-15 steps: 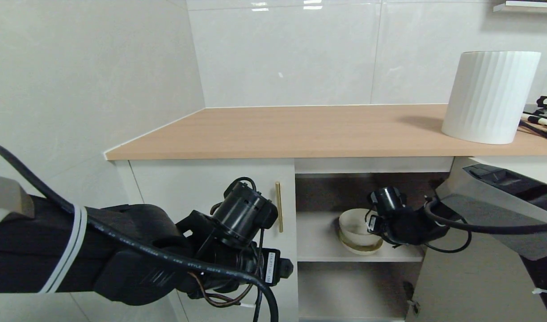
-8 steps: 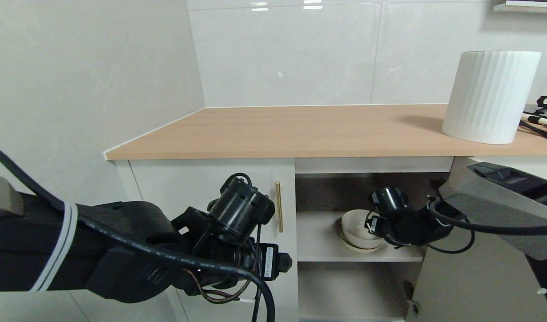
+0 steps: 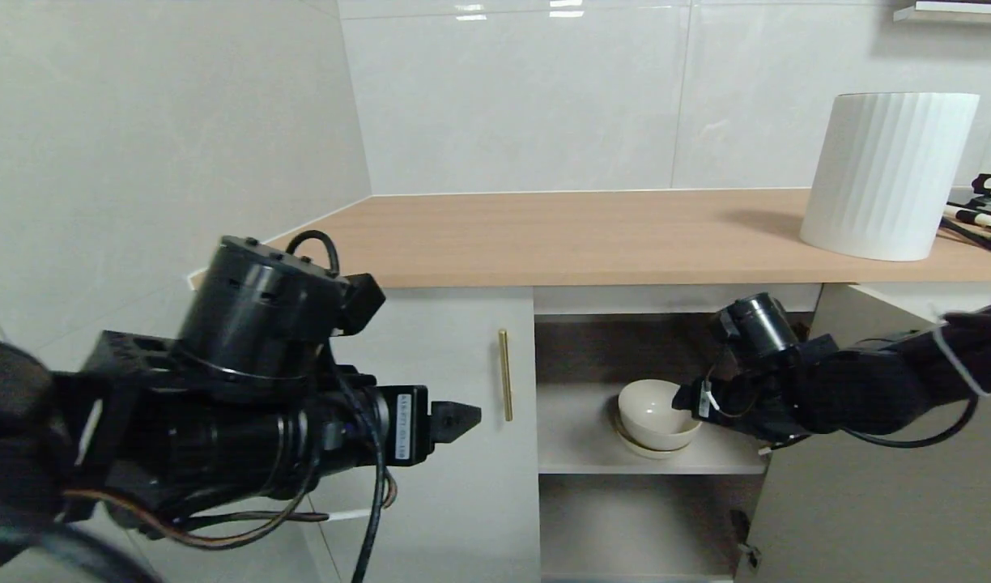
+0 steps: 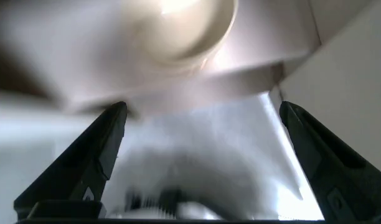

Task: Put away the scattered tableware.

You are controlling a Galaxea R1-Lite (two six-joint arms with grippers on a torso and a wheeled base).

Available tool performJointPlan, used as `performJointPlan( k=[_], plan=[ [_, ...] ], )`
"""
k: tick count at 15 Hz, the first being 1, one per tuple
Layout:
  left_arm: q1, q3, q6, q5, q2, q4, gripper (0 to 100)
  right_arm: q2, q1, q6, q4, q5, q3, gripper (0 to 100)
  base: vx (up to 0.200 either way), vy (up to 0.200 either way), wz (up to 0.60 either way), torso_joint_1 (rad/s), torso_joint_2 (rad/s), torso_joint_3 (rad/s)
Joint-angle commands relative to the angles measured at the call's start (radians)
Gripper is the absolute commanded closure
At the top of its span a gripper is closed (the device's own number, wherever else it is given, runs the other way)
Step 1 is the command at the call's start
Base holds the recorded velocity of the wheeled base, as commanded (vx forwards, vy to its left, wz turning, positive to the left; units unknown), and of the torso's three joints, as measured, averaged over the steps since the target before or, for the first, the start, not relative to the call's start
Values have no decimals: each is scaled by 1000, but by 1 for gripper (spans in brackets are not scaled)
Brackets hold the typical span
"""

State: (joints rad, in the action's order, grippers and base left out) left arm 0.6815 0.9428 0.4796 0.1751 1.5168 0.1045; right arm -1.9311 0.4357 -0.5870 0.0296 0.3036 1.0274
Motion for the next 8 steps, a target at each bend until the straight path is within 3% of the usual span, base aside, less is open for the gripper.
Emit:
performJointPlan(
  k=[1, 5, 8],
  plan=[
    [-3, -101, -16, -3, -198, 1, 0, 313, 113, 1, -143, -24, -98, 0, 0, 0, 0, 0, 0, 0],
    [-30, -216, -16, -43, -342, -5, 0, 474, 195, 3, -249, -21, -155, 0, 0, 0, 0, 0, 0, 0],
    [-65, -222, -15, -63, -353, -37, 0, 494, 195, 4, -270, -23, -193, 0, 0, 0, 0, 0, 0, 0]
  ],
)
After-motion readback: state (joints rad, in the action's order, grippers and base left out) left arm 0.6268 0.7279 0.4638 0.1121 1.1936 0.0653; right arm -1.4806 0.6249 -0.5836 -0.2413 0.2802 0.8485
